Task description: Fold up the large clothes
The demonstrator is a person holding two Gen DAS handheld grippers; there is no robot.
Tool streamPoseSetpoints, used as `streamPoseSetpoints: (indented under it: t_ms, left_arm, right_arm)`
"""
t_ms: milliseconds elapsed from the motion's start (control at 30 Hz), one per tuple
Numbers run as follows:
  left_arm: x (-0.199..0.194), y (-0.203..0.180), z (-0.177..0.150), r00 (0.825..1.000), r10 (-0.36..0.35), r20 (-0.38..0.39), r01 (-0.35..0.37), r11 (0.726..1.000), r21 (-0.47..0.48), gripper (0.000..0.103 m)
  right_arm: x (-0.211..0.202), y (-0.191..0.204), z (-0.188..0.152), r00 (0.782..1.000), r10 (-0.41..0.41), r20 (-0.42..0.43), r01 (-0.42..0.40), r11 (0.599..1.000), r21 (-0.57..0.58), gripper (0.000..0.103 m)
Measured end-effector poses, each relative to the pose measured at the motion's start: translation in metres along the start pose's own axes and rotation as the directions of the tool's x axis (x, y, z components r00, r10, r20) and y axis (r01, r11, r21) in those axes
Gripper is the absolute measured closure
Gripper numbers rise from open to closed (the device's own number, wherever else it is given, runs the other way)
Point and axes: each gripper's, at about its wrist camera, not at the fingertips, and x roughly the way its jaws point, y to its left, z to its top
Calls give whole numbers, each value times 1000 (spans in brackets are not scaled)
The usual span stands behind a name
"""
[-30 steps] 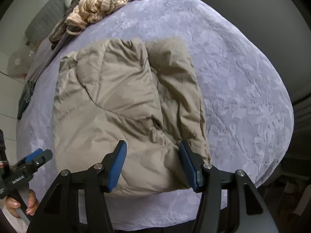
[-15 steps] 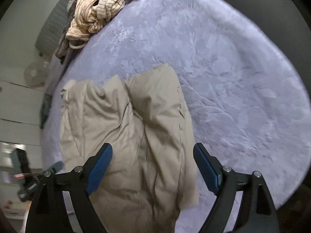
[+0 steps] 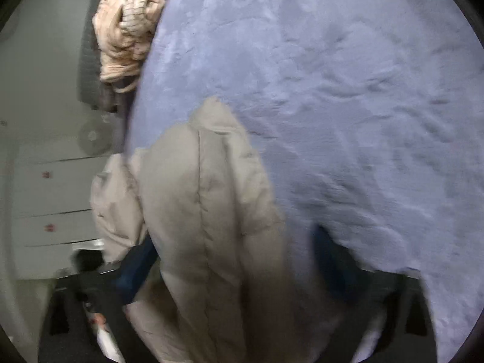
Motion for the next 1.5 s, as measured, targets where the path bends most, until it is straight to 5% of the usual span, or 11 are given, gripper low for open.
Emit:
streamPoseSetpoints:
  t_ms: [100, 167, 367, 633, 733, 867, 1067, 1267, 1500]
  left_arm:
    - [2, 0, 2, 1000, -5, -6, 5, 1000, -2, 1]
    - [0, 0, 4, 1000, -11, -11, 11, 1000, 3, 1]
    - [-9, 13, 24, 998, -55, -10, 56, 997, 48, 1]
    - [30, 18, 33, 981, -149, -123, 154, 988, 34, 0]
    - [36, 9, 34, 988, -101, -118, 106, 994, 38, 0]
    - [33, -20, 28, 996, 51, -68, -43, 993, 114, 0]
    - [28, -51, 24, 980, 197, 15, -197, 967, 159, 0]
    - [37, -80, 25, 968, 245, 48, -249, 957, 150, 0]
    - [31, -67, 18, 973, 224, 61, -231, 960, 159, 3]
  right_arm:
    - [5, 0, 2, 980, 199, -22, -197, 978, 72, 0]
    - [6, 8, 2, 969, 244, -47, -241, 968, 67, 0]
    - [22, 50, 1, 982, 63, -175, -89, 986, -144, 0]
    - [69, 75, -5, 952, -123, -281, 36, 955, -296, 0]
    - [77, 75, -3, 948, -142, -285, 61, 960, -274, 0]
    - [78, 77, -7, 946, -165, -279, 91, 962, -259, 0]
    - [72, 75, -10, 948, -177, -264, 120, 969, -218, 6]
    - [72, 85, -6, 950, -159, -268, 98, 969, -228, 29]
    - [70, 88, -6, 955, -151, -256, 96, 972, -216, 37]
